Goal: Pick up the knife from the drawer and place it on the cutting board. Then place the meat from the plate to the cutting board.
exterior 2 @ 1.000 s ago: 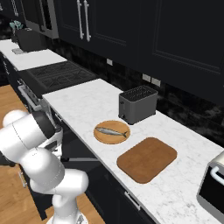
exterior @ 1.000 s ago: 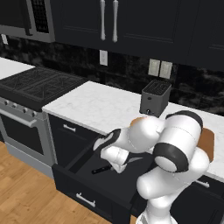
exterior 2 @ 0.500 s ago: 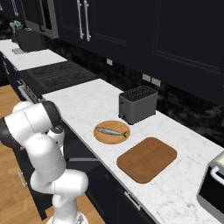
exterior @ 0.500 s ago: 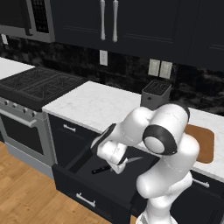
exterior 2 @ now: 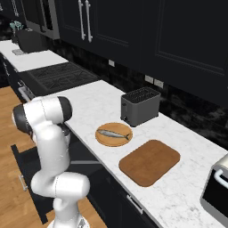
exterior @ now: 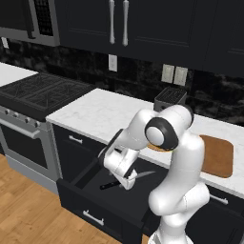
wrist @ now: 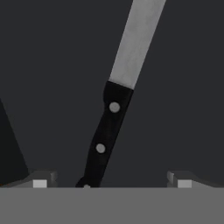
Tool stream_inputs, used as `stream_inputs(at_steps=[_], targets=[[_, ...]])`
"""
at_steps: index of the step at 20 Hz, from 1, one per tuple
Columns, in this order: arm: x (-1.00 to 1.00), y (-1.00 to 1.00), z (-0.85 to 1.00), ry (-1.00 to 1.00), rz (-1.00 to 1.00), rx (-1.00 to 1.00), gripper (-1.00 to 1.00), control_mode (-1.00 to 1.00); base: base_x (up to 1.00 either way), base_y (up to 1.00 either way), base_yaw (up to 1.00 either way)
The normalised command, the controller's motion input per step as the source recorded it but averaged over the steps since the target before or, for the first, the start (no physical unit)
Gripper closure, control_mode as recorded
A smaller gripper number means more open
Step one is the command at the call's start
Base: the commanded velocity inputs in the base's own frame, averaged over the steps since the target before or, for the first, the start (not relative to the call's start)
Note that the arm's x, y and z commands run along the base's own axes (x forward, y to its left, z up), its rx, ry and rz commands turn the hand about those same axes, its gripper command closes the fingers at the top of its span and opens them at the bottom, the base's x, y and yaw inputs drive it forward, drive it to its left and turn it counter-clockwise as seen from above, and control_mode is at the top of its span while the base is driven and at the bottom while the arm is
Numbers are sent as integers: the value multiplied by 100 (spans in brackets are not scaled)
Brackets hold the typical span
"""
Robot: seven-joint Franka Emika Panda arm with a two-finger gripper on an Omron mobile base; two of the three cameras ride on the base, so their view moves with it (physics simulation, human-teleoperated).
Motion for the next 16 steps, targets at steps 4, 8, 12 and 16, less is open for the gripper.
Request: stream_inputs(at_steps=[4, 8, 12, 16], targets=[[19, 1, -22, 6, 0, 0, -100, -100, 0, 0, 0], [25, 11, -20, 4, 0, -4, -100, -100, 0, 0, 0], [20, 20, -23, 3, 0, -4, -100, -100, 0, 0, 0], [15, 23, -31, 5, 0, -5, -100, -100, 0, 0, 0]])
